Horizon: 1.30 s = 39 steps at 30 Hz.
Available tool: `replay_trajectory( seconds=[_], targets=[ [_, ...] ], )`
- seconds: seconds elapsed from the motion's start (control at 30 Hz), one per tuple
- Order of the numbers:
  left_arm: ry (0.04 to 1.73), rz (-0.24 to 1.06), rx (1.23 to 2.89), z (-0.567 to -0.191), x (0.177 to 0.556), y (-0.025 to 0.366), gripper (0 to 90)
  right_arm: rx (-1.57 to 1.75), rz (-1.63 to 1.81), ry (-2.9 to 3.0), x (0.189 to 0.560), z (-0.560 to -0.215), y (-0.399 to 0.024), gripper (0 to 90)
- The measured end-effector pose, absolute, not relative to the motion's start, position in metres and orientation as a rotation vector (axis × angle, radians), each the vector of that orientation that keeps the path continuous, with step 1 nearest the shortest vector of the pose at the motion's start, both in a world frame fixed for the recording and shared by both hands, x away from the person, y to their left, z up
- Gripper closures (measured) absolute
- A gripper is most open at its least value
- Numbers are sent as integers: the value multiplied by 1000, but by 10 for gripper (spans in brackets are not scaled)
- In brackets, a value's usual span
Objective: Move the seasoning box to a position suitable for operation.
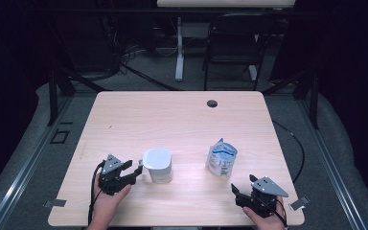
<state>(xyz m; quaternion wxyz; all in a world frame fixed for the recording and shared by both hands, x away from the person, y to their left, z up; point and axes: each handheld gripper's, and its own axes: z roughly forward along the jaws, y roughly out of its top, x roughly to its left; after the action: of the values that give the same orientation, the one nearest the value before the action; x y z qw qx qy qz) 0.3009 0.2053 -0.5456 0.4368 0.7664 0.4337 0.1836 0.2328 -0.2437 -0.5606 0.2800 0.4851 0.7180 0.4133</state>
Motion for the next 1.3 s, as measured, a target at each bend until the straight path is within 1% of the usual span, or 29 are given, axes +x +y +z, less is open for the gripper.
replay_trajectory(
  seconds=[0.17, 0.43, 0.63, 0.87, 1.3],
  targets=[
    [1051, 443, 1939, -546, 305, 199, 556, 1307, 1109, 1919, 232, -561, -245, 246],
    [1029, 459, 1958, -547, 306, 194, 637, 1304, 1110, 1930, 232, -562, -245, 248],
    [1030, 460, 1961, -549, 311, 191, 631, 1306, 1105, 1934, 233, -563, -245, 249],
    [1024, 499, 1979, -550, 310, 190, 681, 1311, 1104, 1935, 233, -564, -246, 249],
    [1017, 517, 1991, -549, 306, 189, 701, 1305, 1112, 1936, 233, -565, -243, 255]
  ],
)
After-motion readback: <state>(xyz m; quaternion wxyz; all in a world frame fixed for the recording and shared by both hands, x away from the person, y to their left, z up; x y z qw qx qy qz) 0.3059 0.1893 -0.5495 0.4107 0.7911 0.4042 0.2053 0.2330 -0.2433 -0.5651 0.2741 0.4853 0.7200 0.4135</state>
